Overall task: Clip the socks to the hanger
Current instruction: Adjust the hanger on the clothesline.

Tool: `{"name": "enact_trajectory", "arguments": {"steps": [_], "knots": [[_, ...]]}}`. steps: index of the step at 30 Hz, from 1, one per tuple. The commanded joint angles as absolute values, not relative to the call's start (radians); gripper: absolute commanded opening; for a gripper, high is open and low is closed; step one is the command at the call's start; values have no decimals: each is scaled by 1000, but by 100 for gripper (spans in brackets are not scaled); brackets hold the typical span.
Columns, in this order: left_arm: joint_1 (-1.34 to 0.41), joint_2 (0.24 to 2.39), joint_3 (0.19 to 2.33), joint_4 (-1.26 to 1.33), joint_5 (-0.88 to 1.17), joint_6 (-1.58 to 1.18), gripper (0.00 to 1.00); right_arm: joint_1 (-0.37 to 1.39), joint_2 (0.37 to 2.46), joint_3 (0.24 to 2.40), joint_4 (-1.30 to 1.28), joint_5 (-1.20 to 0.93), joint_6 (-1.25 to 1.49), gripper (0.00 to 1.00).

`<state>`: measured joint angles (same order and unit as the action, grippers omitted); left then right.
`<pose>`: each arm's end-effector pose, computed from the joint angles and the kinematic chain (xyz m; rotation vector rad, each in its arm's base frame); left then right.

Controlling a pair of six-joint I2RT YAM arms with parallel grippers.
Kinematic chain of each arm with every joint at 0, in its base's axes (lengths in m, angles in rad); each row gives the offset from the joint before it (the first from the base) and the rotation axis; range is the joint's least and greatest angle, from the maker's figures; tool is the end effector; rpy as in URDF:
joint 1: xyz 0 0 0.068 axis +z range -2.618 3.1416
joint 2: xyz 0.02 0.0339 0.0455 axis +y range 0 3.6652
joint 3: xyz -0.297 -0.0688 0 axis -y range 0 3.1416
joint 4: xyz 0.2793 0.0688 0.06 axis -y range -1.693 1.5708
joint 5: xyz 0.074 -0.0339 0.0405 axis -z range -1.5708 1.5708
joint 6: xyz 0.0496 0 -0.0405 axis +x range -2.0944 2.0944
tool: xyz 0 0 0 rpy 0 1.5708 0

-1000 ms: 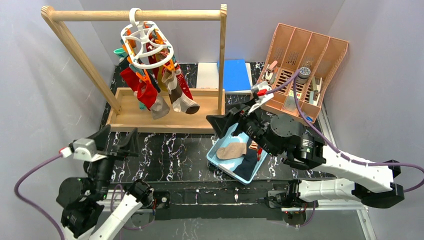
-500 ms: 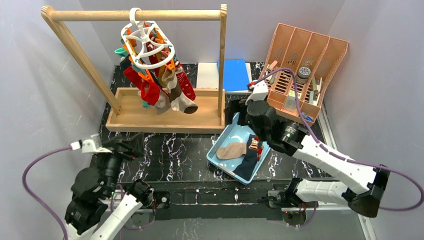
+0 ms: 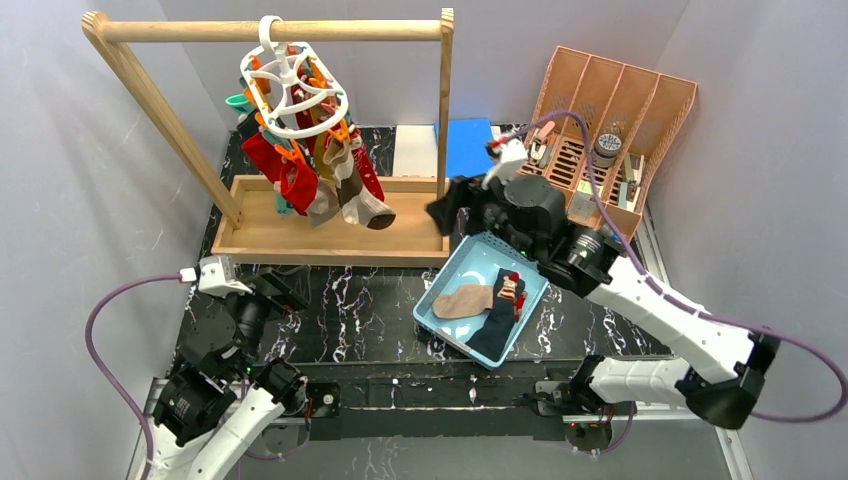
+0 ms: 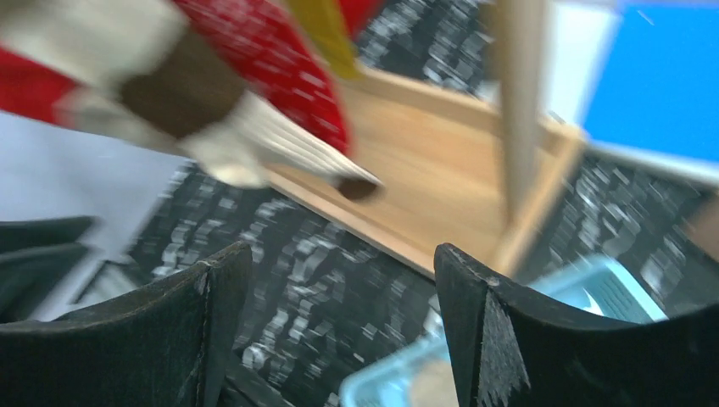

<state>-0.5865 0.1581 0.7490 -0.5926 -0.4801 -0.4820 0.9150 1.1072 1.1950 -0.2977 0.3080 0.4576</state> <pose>0.0487 -0.0048 0.3655 -0.2964 1.5631 -0.4600 0.1819 0.2118 0.4381 -0.1892 1.8176 0.7122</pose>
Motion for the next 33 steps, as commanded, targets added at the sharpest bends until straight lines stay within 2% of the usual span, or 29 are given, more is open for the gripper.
{"name": "enact_trajectory", "arguments": {"steps": [1,8,21,33], "knots": [[-591,94,710,-605,-531,-526,98,1065,1249,1447,-198,300,331,86],[-591,23,692,-623,-586,-546,98,1084,1439,1695,-159,202,309,87],[-591,71,693,-628,-560,-526,98,1083,1699,2015,-159,118,398,87],[-591,60,684,-619,-553,-518,98,1083,1794,2162,-131,41,420,83]]}}
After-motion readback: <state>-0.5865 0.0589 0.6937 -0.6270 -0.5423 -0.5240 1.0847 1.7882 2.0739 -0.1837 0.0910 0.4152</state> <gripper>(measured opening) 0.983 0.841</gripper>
